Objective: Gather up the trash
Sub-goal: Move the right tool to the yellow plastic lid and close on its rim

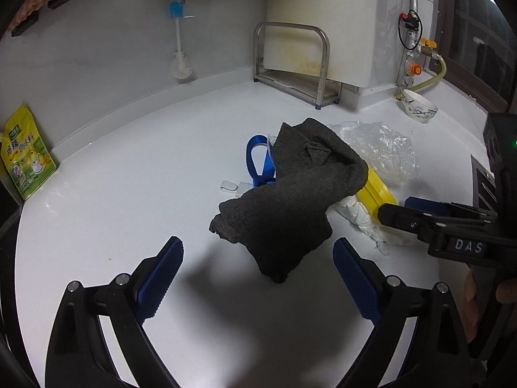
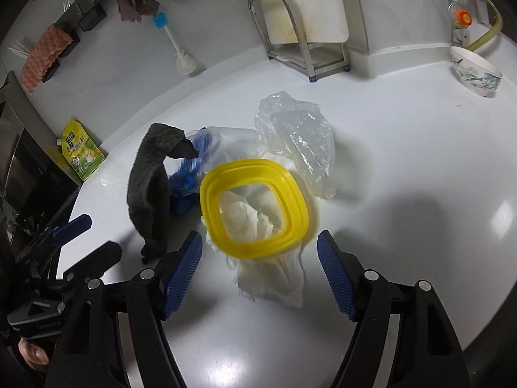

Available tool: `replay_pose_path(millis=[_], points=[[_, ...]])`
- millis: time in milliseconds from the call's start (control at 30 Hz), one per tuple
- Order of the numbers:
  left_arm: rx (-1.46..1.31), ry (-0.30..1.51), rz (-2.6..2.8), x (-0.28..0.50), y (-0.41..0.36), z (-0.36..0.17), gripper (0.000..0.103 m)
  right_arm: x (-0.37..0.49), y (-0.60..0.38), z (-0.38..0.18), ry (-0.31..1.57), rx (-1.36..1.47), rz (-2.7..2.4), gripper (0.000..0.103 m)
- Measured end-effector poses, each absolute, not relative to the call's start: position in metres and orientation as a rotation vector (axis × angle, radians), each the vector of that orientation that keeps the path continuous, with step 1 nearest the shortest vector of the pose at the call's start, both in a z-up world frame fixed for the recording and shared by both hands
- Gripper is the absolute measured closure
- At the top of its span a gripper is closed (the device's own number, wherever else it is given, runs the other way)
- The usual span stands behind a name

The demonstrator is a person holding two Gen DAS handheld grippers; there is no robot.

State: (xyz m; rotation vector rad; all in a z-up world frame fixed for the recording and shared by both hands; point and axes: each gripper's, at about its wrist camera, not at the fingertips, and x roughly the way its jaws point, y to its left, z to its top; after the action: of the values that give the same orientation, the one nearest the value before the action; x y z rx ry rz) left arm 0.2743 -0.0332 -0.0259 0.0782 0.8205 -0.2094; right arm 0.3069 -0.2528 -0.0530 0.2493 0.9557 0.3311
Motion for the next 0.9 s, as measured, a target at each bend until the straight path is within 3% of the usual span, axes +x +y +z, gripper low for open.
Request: replay_pose_path(millis=[900], points=[[0.047,0.826,-0.241,0.293,-0.041,-0.022,0.011,0.312,-0.255,-0.035,0.9,0.241,0.339,0.033]])
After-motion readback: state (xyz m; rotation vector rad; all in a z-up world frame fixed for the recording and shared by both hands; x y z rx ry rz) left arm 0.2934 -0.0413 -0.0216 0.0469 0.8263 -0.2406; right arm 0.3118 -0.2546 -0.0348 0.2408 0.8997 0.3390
